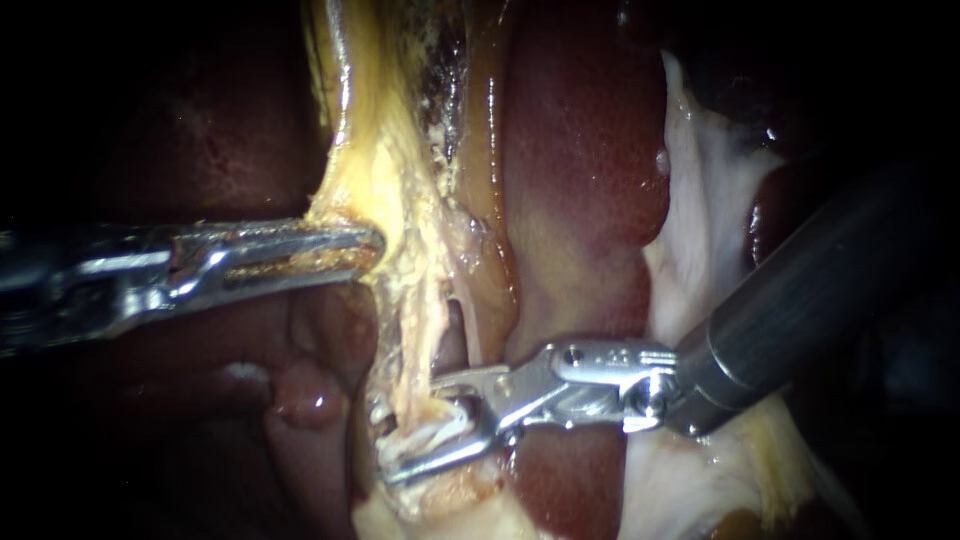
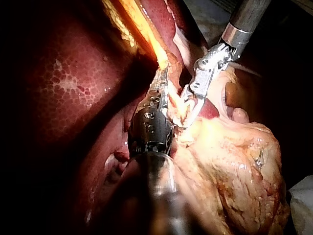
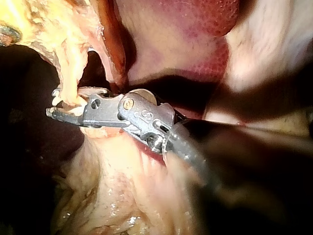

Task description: Clipping second clip left tube

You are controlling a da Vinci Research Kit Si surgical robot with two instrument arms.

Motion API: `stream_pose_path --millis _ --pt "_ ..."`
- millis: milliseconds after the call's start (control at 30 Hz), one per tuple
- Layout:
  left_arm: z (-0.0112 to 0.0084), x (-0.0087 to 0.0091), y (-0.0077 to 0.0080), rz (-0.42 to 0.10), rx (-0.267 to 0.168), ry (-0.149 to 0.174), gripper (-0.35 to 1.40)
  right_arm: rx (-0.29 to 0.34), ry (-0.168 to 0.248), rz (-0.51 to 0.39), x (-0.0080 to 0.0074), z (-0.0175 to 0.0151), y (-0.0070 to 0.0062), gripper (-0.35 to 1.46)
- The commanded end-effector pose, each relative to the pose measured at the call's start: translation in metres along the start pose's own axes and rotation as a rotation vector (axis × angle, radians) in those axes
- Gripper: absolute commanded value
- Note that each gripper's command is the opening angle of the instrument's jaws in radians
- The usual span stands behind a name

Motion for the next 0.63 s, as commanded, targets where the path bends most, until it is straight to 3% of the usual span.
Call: stream_pose_path --millis 33,233,633 --pt "0.0000 0.0000 0.0000 0.001 0.000 0.000 -0.35 -0.018 -0.009 -0.001 0.0000 0.0000 0.0001 -0.35" --pt "0.0000 0.0000 0.0000 0.001 0.000 0.000 -0.35 -0.032 -0.020 0.029 -0.0003 -0.0001 0.0007 -0.35" --pt "0.0001 0.0000 0.0001 0.001 0.001 0.000 -0.35 -0.037 -0.025 0.046 -0.0005 -0.0001 0.0007 -0.35"
